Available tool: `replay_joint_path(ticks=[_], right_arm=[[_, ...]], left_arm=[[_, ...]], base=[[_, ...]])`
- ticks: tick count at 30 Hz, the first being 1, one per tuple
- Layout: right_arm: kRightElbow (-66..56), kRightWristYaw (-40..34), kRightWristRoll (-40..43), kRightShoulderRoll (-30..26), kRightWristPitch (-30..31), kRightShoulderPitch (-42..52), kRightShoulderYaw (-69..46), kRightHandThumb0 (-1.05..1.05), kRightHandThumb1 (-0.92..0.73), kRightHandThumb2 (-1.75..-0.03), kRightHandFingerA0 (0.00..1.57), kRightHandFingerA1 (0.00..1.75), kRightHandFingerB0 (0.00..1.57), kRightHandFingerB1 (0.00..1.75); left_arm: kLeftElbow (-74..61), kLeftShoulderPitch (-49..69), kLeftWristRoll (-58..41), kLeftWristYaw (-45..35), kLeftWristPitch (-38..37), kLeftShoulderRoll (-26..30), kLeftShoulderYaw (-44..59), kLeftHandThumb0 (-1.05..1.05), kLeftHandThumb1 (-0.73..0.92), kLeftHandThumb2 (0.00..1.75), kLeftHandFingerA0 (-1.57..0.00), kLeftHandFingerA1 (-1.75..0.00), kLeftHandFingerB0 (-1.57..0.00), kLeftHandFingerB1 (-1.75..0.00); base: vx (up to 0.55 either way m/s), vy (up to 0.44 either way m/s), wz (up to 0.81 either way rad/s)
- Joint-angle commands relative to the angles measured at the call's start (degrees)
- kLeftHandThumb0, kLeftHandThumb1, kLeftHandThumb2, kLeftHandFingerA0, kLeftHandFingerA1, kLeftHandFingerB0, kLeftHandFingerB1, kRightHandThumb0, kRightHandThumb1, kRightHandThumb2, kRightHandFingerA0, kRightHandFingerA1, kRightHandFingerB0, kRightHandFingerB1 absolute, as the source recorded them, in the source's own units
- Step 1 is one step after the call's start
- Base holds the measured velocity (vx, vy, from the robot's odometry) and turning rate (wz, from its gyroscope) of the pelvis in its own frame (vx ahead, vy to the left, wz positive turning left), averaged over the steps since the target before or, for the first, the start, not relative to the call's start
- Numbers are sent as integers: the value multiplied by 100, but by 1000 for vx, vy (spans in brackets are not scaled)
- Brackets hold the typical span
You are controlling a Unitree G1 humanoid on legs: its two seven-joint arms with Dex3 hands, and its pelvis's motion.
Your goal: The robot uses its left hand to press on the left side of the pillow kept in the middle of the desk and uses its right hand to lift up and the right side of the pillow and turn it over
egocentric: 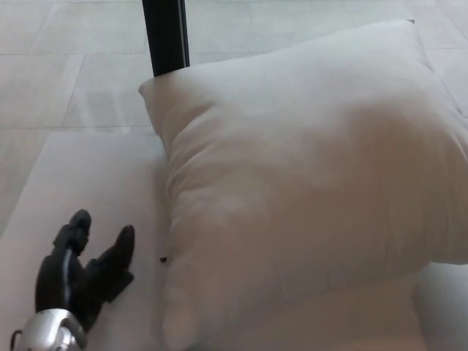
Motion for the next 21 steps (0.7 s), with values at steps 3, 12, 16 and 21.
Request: replay_joint_path(ticks=[3, 12, 16, 21], right_arm=[[967, 1178, 1255, -1096, 438, 665, -1955, -75, -79, -64, 25, 40, 23, 28], [3217, 661, 1787, -2115, -361, 1211, -4592, -88, -79, -64, 11, 68, 13, 47], [3960, 301, 2177, -2099, -728, 1418, -5458, -88, -80, -65, 5, 73, 8, 55], [4807, -116, 2284, -1757, -1194, 1621, -5823, -95, -65, -104, 35, 84, 2, 49]], left_arm=[[40, 380, -1643, -1152, 1324, 1432, 1958, -70, 47, 89, -2, -52, -1, -26], [1764, 816, -1658, -1274, 890, 2282, 3758, -105, 37, 83, -61, -88, -16, -121], [2309, 1276, -1400, -1373, 407, 2165, 3986, -105, 30, 80, -45, -105, -22, -130], [2906, 1941, -1210, -1634, -55, 1949, 4231, -105, 47, 56, -28, -127, -6, -168]], base=[[0, 0, 0], [0, 0, 0], [0, 0, 0], [0, 0, 0]])
